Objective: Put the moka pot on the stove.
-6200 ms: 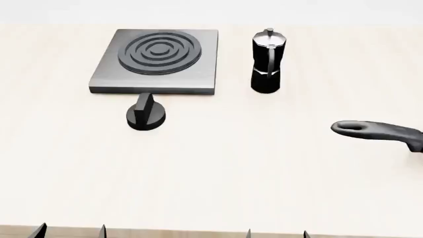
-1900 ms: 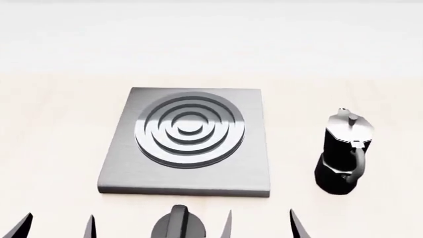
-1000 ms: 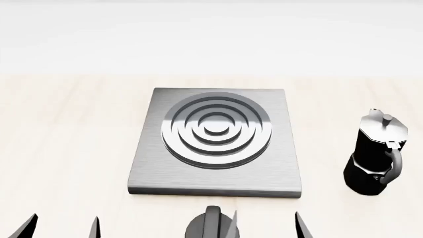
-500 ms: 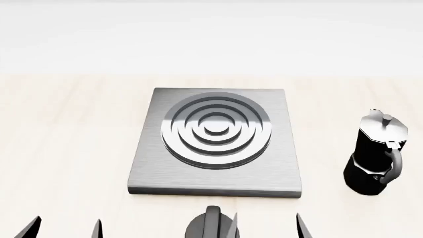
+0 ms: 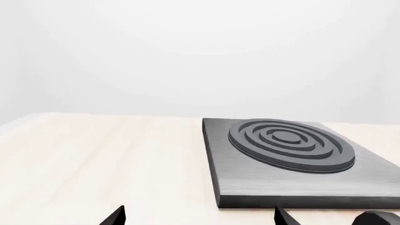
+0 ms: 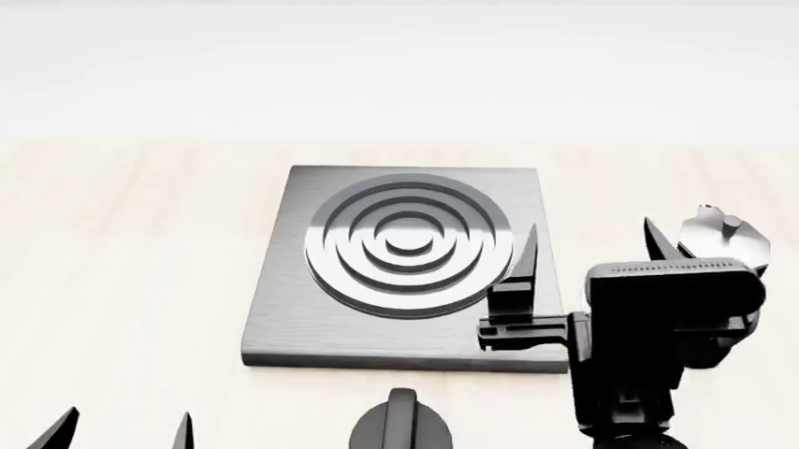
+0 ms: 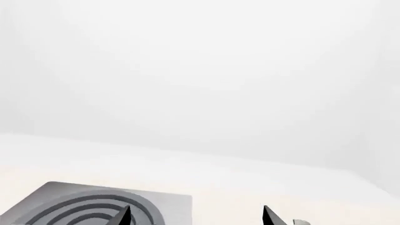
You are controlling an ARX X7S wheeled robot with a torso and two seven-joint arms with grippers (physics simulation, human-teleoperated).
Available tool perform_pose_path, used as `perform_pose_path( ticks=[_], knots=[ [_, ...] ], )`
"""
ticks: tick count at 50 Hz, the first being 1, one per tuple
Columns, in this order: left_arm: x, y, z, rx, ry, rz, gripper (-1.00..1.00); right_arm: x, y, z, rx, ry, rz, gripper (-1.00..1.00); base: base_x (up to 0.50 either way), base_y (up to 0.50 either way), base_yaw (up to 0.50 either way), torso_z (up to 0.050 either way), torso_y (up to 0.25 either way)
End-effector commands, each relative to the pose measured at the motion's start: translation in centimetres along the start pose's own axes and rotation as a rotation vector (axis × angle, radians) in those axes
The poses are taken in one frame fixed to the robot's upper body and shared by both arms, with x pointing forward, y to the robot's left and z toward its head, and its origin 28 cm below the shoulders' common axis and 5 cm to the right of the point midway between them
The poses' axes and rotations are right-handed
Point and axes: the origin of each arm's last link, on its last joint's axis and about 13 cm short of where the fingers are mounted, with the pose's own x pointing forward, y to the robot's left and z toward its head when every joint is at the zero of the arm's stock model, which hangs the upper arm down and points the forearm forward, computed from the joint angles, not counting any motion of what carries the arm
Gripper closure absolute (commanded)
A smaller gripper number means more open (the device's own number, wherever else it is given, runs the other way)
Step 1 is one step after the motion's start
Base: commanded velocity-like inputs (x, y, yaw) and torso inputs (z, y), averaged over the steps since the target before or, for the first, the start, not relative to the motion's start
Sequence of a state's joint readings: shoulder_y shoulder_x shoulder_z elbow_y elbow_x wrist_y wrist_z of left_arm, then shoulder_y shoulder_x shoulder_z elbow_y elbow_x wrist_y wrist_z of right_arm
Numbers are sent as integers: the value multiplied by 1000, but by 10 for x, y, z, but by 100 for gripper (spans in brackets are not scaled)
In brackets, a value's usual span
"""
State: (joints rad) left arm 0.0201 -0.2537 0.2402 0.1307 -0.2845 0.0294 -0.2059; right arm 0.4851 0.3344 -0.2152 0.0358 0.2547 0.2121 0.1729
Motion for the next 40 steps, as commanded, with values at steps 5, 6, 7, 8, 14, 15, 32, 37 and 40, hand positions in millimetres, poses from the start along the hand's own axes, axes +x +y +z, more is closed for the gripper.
perform_pose_path(
  ticks=[5, 6, 7, 8, 14, 15, 32, 37, 40],
  knots=[
    [1, 1, -3, 1, 0, 5, -100, 27, -26, 21, -11, 8, -35, -100, 0, 0, 0, 0, 0],
    [1, 1, -2, 2, -2, 4, -100, 28, -30, 22, -13, 10, -46, -100, 0, 0, 0, 0, 0],
    [1, 1, -1, 0, 0, 5, -100, 28, -31, 23, -5, 12, -51, -100, 0, 0, 0, 0, 0],
    [1, 1, -2, 2, -2, 6, -100, 29, -33, 24, -4, 12, -54, -100, 0, 0, 0, 0, 0],
    [0, 2, -17, 0, 1, 6, -100, 29, -46, 31, -40, 30, -110, -100, 0, 0, 0, 0, 0],
    [0, 3, -18, -1, 1, 6, -100, 29, -48, 32, -35, 30, -113, -100, 0, 0, 0, 0, 0],
    [-1, 5, -19, 1, 9, 10, -100, 6, -76, 29, -15, 94, -203, -100, 0, 0, 0, 0, 0],
    [0, 5, -19, 1, 9, 12, -100, 1, -82, 28, 5, 109, -216, -100, 0, 0, 0, 0, 0],
    [0, 7, -18, -1, 8, 15, -100, -4, -85, 26, 44, 130, -214, -100, 0, 0, 0, 0, 0]
  ],
)
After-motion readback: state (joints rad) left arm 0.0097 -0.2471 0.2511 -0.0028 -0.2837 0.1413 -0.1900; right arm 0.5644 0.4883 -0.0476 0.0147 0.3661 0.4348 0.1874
